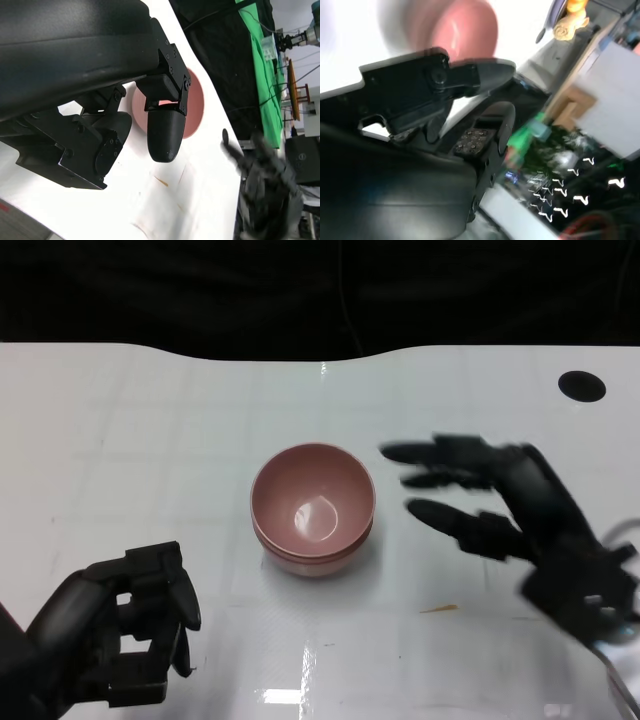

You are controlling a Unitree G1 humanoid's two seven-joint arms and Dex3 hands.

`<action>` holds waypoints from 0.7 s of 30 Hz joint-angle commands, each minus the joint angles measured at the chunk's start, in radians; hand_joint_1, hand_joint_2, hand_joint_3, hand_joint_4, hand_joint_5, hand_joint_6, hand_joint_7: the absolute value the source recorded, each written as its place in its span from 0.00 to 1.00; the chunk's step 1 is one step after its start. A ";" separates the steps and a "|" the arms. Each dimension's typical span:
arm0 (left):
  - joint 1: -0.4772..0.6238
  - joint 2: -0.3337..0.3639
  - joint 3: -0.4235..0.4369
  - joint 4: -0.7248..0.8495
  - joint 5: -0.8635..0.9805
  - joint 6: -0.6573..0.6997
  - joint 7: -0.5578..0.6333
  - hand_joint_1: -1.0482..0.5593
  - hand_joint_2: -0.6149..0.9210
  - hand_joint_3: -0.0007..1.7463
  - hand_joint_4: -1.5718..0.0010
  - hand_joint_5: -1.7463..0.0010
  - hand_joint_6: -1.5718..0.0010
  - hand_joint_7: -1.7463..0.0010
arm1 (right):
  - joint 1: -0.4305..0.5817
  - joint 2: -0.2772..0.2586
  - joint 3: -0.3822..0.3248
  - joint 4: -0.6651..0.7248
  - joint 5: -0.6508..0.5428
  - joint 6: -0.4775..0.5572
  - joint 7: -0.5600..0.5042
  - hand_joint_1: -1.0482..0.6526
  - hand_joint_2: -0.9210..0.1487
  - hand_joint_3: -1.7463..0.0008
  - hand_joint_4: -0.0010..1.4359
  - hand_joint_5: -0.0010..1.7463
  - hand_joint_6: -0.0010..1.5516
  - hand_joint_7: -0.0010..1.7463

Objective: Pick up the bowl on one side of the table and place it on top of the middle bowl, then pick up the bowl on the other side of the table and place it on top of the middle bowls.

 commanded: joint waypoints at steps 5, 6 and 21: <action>-0.008 -0.018 0.017 0.024 0.045 -0.038 0.079 0.78 0.77 0.74 0.52 0.02 0.53 0.10 | 0.279 0.020 -0.210 -0.313 0.466 0.283 0.170 0.49 0.00 0.90 0.70 0.52 0.78 0.06; -0.012 -0.020 0.020 0.031 0.032 -0.033 0.075 0.78 0.77 0.74 0.52 0.02 0.53 0.10 | 0.302 0.032 -0.229 -0.329 0.486 0.296 0.166 0.49 0.00 0.88 0.71 0.57 0.81 0.07; -0.053 -0.030 0.075 0.067 -0.139 0.043 0.042 0.77 0.80 0.76 0.50 0.00 0.55 0.04 | 0.399 0.108 -0.357 -0.310 0.588 0.375 0.248 0.56 0.23 0.47 0.59 0.96 0.45 0.85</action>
